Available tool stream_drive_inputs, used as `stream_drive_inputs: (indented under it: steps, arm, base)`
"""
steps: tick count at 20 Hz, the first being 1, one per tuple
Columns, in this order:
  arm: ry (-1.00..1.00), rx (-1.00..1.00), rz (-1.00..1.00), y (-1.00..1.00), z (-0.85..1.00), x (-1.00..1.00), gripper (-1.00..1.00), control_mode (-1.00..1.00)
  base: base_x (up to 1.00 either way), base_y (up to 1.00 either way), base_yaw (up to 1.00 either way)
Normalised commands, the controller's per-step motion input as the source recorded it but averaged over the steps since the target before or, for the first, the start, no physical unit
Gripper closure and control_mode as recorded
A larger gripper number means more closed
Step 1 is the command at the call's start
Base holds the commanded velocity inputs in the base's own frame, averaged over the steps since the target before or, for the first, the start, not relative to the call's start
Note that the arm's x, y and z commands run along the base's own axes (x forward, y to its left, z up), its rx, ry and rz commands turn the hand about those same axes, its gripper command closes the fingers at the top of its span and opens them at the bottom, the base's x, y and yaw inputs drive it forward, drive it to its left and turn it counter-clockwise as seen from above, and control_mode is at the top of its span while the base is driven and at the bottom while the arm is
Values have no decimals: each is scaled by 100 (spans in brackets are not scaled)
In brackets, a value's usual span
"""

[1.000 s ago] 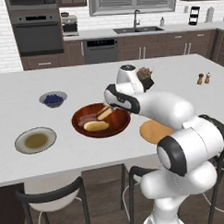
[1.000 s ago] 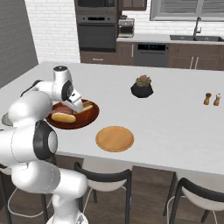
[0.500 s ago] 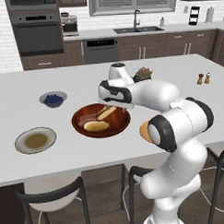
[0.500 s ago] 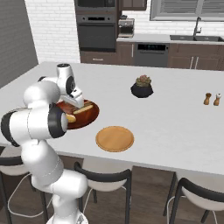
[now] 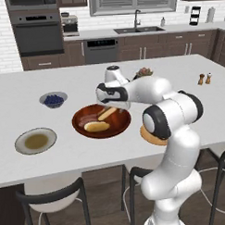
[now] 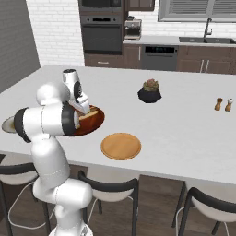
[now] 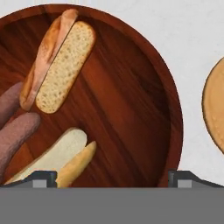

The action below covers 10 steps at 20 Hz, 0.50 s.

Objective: Place one bun and one sausage from the bowl on each plate.

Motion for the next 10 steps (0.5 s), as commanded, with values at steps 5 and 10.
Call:
stream_drive_inputs:
  steps: [5, 10]
  arm:
    - [0, -2, -10, 15, -19, 37, -100, -100]
    - [0, 0, -11, 8, -15, 37, -100, -100]
  base:
    - [0, 0, 0]
    - [0, 0, 0]
